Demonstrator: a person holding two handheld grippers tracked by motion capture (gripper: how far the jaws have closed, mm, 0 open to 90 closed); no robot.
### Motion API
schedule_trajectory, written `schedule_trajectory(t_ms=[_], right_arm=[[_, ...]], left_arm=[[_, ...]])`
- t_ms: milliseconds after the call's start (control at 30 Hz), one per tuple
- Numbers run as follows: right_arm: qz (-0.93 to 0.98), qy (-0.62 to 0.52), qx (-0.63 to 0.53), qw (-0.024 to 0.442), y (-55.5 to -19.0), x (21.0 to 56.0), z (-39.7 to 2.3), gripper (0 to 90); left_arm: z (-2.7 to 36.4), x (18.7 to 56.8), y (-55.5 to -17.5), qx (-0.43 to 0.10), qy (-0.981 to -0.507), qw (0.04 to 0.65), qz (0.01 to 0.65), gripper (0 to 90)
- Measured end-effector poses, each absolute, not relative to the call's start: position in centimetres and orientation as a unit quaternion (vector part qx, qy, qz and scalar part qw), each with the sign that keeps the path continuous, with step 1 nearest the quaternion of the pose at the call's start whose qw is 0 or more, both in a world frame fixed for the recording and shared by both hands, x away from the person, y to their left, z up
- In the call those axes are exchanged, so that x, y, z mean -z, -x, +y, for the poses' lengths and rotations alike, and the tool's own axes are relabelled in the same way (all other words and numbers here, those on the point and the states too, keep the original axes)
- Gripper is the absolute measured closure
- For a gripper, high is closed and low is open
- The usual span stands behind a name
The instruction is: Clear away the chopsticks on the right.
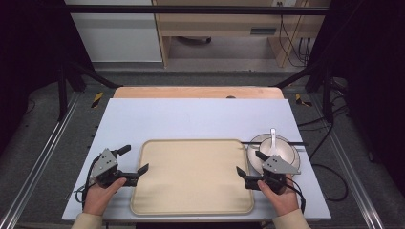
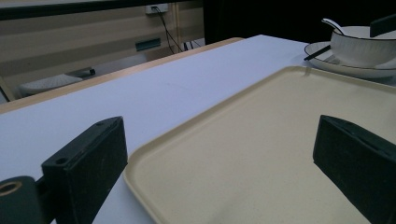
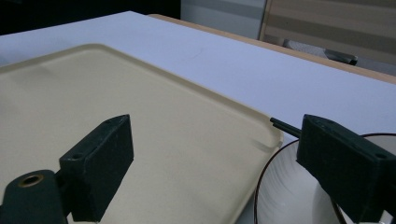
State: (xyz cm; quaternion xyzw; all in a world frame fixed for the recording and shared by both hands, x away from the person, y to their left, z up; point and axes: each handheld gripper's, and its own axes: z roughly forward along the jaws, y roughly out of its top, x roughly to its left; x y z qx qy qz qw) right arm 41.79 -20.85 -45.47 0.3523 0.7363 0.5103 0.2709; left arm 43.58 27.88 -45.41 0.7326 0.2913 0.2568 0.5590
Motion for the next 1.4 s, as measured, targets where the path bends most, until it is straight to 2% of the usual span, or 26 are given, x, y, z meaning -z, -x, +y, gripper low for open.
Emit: schedule_trajectory(t_ms=[167, 300, 400, 600, 833, 900, 967, 1000, 1067, 1267, 1400], right_arm=[[0.743, -0.349, -0.503, 0.271, -41.7, 45.4, -20.6, 9.7], [0.749, -0.351, -0.492, 0.271, -41.4, 45.1, -20.6, 12.6], [0.772, -0.357, -0.441, 0.286, -41.2, 43.7, -20.9, 21.3], [0.801, -0.358, -0.4, 0.266, -41.2, 39.7, -23.0, 42.0], [0.804, -0.378, -0.369, 0.273, -43.5, 36.1, -27.3, 57.9], [0.801, -0.388, -0.368, 0.269, -44.5, 35.5, -28.8, 65.3], [0.8, -0.394, -0.367, 0.265, -44.8, 35.3, -29.2, 68.5], [0.801, -0.402, -0.358, 0.26, -45.7, 35.0, -30.4, 75.4], [0.804, -0.407, -0.346, 0.262, -46.7, 35.0, -31.3, 79.3], [0.8, -0.432, -0.331, 0.254, -49.0, 35.8, -33.2, 85.4], [0.792, -0.451, -0.317, 0.261, -51.4, 37.7, -34.9, 90.0]], left_arm=[[27.8, 45.5, -43.5, -0.256, -0.735, 0.555, 0.293, 2.9], [27.8, 45.4, -43.3, -0.258, -0.734, 0.554, 0.295, 2.9], [28.1, 45.5, -43.3, -0.258, -0.734, 0.552, 0.299, 3.0], [28.1, 45.6, -43.5, -0.258, -0.735, 0.549, 0.302, 3.4], [28.1, 45.6, -43.5, -0.26, -0.735, 0.548, 0.303, 3.6], [28.2, 45.7, -43.5, -0.259, -0.735, 0.548, 0.305, 3.7], [28.3, 45.7, -43.6, -0.257, -0.733, 0.55, 0.306, 3.8], [28.5, 45.6, -43.6, -0.259, -0.73, 0.552, 0.308, 3.9], [28.6, 45.6, -43.6, -0.26, -0.73, 0.551, 0.309, 4.2], [28.7, 45.6, -43.7, -0.262, -0.73, 0.549, 0.311, 4.3], [28.8, 45.6, -43.7, -0.265, -0.728, 0.55, 0.312, 4.4]])
